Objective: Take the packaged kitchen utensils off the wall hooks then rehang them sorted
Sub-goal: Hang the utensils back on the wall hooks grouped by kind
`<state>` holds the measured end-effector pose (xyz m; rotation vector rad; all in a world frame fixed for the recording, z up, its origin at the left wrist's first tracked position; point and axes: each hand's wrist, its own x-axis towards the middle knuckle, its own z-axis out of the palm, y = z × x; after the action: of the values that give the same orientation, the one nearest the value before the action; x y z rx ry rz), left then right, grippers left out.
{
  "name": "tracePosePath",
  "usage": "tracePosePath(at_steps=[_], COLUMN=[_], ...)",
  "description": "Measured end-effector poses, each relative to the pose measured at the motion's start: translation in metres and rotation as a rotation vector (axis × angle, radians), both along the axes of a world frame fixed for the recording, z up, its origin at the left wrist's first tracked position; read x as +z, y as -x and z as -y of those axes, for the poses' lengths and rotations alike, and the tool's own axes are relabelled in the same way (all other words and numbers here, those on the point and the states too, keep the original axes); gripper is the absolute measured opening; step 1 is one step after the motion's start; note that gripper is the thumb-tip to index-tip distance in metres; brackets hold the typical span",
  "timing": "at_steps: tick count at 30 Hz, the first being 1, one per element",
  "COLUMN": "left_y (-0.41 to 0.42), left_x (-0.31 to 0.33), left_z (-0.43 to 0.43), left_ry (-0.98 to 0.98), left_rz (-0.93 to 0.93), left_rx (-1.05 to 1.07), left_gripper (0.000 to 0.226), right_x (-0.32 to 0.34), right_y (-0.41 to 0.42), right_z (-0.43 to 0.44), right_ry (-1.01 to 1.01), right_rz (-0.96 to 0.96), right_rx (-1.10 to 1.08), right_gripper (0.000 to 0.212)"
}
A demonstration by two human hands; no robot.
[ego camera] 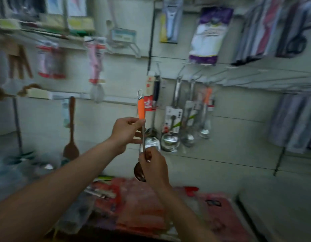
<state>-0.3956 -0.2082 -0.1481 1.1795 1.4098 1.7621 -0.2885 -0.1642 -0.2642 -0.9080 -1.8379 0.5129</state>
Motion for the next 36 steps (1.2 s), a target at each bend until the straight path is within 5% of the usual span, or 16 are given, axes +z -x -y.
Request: tracePosePath(at_steps=[4,13,36], left_y=[-0.081,-0.176,-0.206], left_x=[0.016,0.052,0.072], left_z=[-0.052,-0.14,-0.205], left_ry=[-0.023,-0.048,-0.068], left_rz=[-0.055,-0.132,-0.175], left_rx=[-0.096,-0.191,-0.21], left_gripper=[0.024,0.023,0.018], right_x=[0.016,0.047,0.057], right_y=[-0.079,-0.17,-0.19], right_z=[-0.04,-0.113,-0.183], right_ry=[-0.033,-0.053,-0.124], right_rz=[-0.066,-0.164,-0.261], right_rx=[-0.107,-0.218,-0.232], right_gripper=[0.034,0.029,0.02])
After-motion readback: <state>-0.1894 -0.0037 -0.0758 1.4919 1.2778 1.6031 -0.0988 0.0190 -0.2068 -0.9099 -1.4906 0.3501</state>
